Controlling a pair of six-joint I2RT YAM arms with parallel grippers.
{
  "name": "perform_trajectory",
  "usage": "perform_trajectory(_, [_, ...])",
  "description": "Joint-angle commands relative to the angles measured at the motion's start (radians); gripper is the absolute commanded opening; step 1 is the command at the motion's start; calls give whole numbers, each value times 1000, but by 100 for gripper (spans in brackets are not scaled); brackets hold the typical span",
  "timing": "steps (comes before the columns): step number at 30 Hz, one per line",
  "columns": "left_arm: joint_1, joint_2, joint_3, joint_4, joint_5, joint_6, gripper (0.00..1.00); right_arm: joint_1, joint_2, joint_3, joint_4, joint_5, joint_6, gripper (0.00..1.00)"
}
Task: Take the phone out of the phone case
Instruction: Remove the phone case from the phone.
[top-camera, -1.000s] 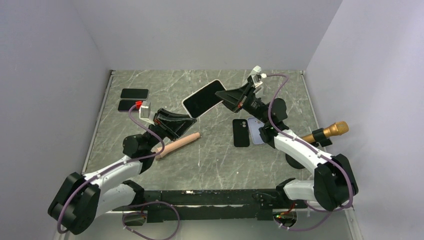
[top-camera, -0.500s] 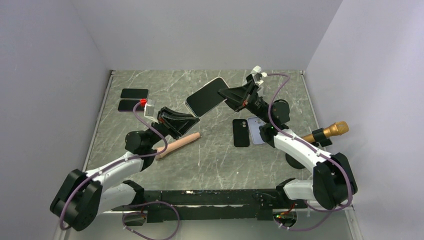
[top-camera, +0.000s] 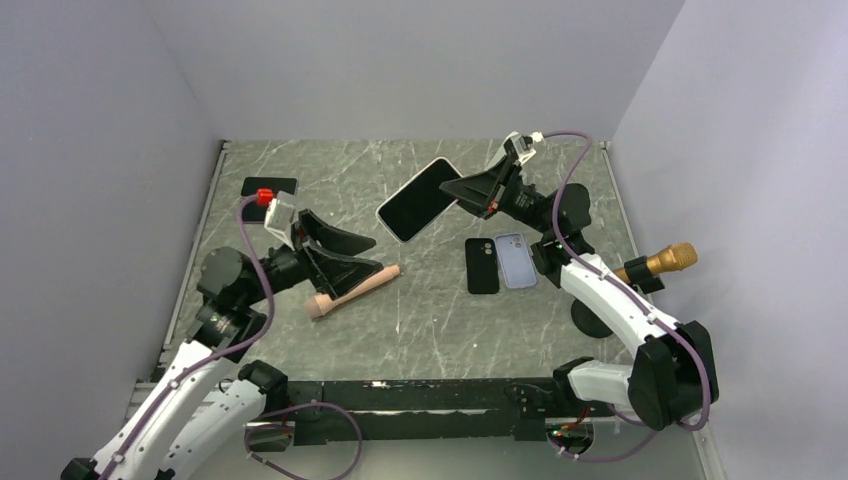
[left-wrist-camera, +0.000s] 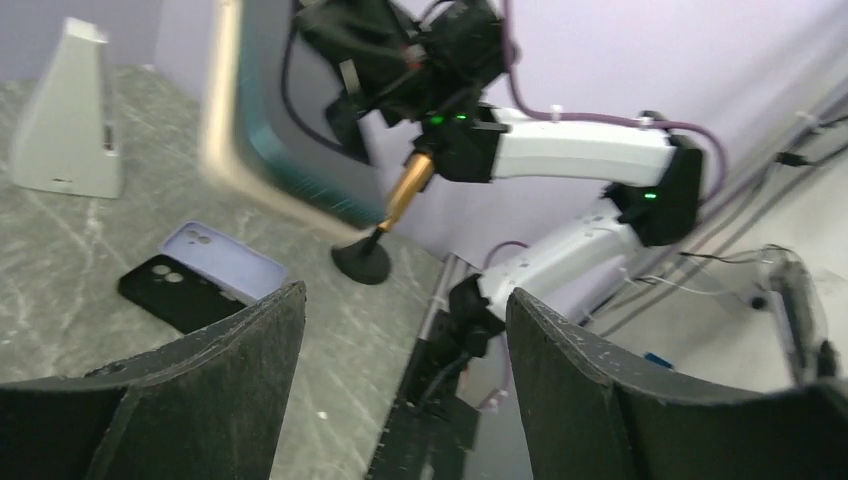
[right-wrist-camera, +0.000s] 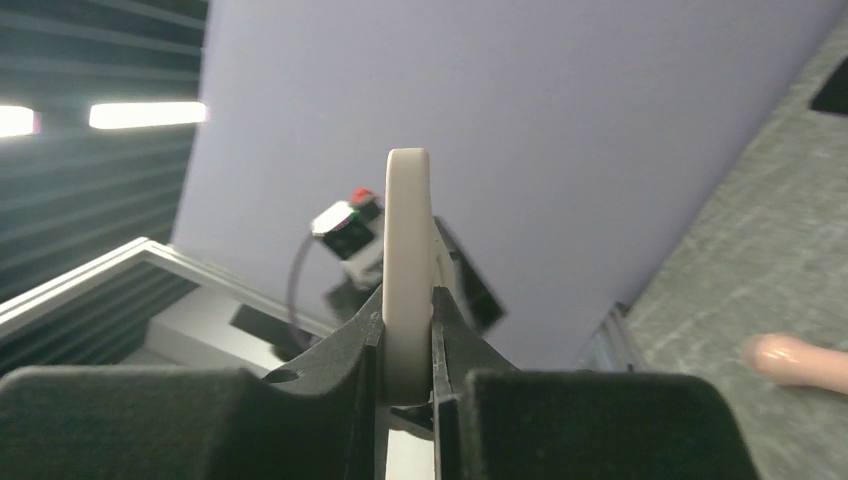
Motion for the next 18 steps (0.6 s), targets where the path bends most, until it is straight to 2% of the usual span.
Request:
perform_trajectory(1, [3,10,172,-257,136,-119,76,-1,-26,97,-160,-34,-192,0])
perform_trajectory(6, [2,65,284,-341,127,-249,74,0,3,101,-129,-54,-162,0])
perform_trajectory(10, [3,57,252,-255,100,-325,74,0,2,98,-108,-55,-145,0])
perform_trajectory(15, [2,93,227,-241,97,-349,74,1,-9,112,-122,-60,-150,0])
perform_trajectory(18, [3,98,178,-149,91,-374,75,2,-13,119,-131,-64,-157,0])
